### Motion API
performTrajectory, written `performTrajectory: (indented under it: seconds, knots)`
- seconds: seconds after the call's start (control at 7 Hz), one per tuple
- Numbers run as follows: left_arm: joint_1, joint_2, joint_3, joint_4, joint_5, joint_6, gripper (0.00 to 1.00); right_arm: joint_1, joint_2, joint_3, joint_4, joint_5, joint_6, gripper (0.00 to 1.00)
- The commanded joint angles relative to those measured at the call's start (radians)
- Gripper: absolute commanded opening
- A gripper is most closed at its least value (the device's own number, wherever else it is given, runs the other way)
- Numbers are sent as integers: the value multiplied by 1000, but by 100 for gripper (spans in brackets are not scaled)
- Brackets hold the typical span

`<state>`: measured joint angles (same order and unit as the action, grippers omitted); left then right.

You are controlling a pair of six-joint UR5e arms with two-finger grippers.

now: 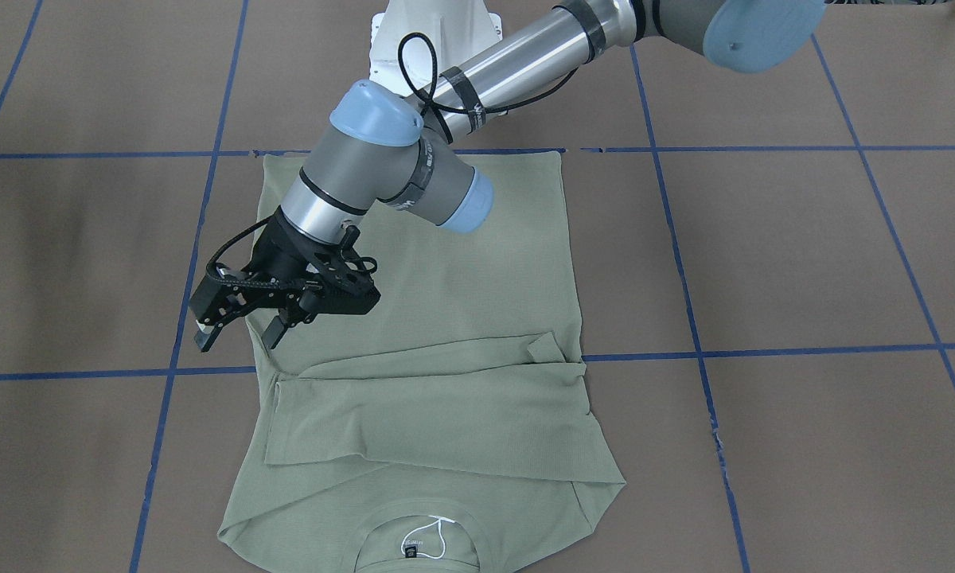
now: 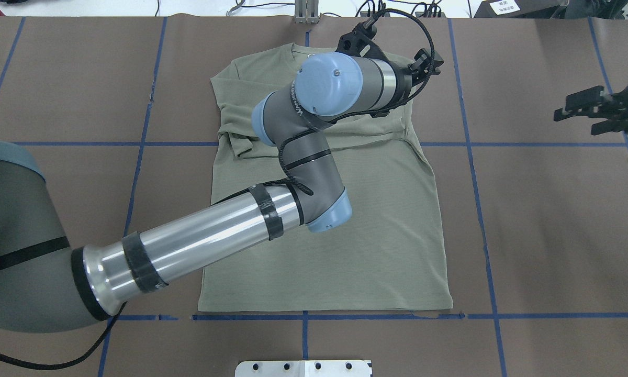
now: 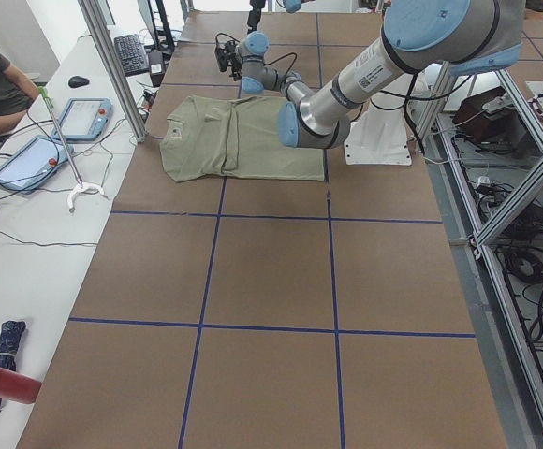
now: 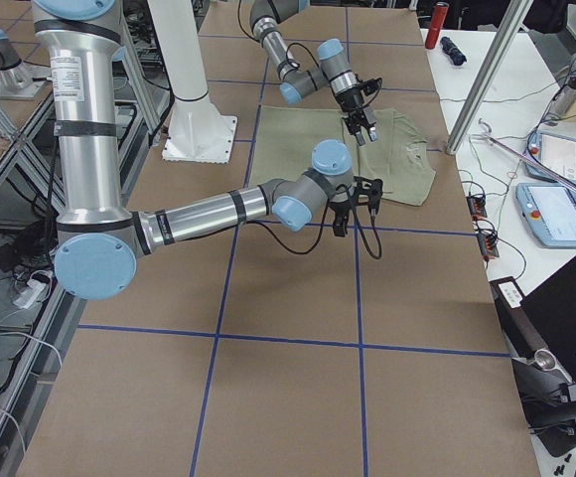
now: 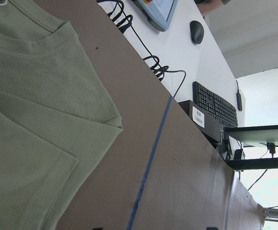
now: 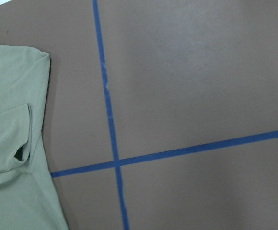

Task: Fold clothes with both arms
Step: 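Release the sleeve with the left gripper while both grippers move to the hem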

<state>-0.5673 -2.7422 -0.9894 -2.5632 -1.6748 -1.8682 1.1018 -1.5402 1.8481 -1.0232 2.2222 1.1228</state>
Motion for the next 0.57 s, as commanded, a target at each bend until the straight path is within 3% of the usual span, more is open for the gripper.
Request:
performTrajectory:
  seconds: [0.0, 0.14, 0.43]
  knots:
    - [-22, 257, -366, 111, -138, 74, 86, -300, 2, 149, -3, -278, 367, 100]
    - [-40, 395, -560, 212, -196, 193, 86, -404, 0, 204, -5, -365, 493, 100]
    - [-62, 572, -746, 310, -233, 274, 86, -691, -3, 275, -27, -639, 728, 100]
